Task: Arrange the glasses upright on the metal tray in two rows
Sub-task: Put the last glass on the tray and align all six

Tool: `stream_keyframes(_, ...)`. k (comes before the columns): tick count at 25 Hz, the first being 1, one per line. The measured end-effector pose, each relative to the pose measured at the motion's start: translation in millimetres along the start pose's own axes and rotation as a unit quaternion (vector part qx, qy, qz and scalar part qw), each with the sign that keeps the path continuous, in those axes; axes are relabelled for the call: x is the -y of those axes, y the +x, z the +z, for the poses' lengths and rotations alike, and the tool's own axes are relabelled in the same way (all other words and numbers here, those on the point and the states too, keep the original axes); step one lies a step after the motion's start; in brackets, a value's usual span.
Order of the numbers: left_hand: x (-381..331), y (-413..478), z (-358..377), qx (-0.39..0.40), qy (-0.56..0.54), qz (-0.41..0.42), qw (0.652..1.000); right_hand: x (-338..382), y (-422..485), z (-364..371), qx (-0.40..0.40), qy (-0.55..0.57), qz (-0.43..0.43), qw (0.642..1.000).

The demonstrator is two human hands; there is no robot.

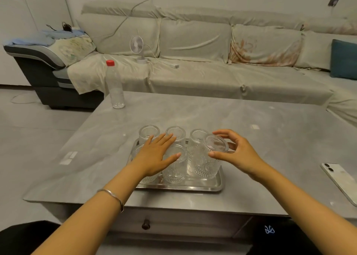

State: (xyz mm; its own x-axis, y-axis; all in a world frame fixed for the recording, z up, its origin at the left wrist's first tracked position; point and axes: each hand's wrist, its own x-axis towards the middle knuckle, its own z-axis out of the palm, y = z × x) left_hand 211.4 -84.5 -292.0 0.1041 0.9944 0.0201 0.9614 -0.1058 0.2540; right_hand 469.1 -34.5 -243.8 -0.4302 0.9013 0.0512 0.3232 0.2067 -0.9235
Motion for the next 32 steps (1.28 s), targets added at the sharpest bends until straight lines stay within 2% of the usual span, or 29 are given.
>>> stream_keyframes(19,4.7,3.2,4.4,-0.014,0.004,0.007,1.0,-38.2,9.2,38.5,0.009,-0.039,-0.013,0.999)
stream_keyframes(24,3.9,-1.4,-1.7,-0.036,-0.029,-0.02,0.999,-39.3,6.4,38.2,0.021,-0.082,-0.027,0.996)
stream_keyframes(28,28.6,-16.5,-15.5,-0.058,-0.12,-0.058,0.989,-54.7,4.1,33.0,0.033,-0.132,0.0,0.991)
stream_keyframes(32,57.7,-33.3,-15.7,0.007,-0.273,-0.113,0.955,-70.8,11.5,33.2,0.115,-0.109,0.051,0.986)
